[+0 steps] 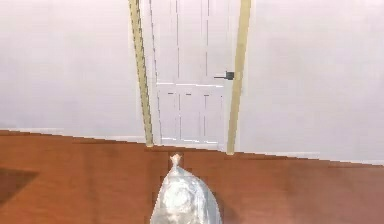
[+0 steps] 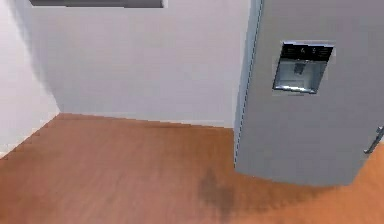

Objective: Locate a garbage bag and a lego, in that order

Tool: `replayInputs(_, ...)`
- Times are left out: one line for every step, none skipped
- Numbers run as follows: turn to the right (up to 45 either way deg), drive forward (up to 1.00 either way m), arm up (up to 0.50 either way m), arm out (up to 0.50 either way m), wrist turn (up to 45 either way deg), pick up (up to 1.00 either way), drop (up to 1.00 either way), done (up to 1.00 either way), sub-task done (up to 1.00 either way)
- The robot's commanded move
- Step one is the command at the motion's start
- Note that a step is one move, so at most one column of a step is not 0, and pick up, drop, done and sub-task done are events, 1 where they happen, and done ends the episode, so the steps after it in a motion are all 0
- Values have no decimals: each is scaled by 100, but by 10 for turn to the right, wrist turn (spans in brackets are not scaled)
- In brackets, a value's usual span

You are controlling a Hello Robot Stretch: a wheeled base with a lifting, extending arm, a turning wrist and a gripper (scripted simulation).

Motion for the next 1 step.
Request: replayInputs(-450, 0, 0, 0, 0, 0, 0, 0, 0)
